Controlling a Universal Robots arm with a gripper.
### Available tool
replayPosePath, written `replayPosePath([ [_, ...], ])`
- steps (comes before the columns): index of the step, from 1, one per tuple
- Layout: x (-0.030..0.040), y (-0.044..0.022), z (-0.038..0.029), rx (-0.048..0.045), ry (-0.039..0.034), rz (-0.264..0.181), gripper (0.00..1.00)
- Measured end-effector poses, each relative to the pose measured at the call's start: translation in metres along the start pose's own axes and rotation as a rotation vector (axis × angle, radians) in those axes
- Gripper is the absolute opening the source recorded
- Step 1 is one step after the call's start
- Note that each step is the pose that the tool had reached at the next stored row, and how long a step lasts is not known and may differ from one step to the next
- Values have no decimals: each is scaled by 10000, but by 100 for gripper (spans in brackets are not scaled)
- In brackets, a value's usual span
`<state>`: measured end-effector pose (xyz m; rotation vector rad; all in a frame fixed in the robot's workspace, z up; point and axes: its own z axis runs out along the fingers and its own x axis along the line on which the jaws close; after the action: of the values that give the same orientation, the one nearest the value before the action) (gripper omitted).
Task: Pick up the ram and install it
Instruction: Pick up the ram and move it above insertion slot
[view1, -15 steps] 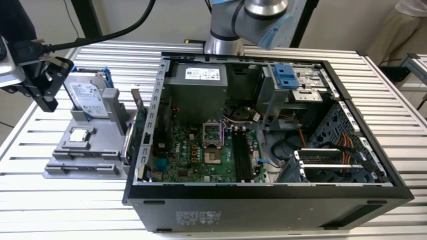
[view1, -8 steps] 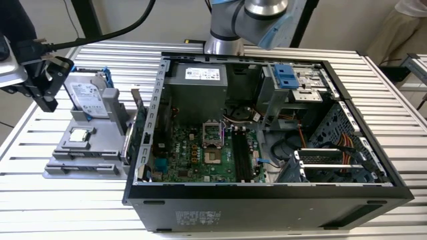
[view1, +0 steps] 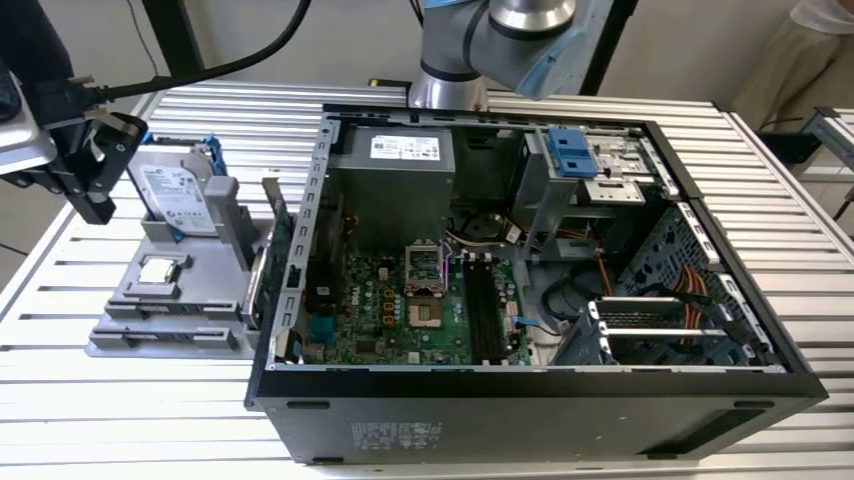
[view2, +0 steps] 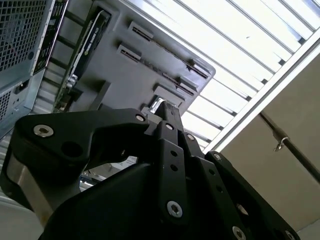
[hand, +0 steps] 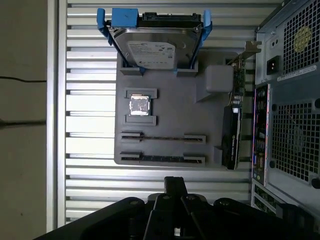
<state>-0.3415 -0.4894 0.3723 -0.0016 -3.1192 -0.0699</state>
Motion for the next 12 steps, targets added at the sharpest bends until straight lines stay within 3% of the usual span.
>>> replayPosePath([
  [12, 0, 0, 0, 6, 11, -220, 0],
])
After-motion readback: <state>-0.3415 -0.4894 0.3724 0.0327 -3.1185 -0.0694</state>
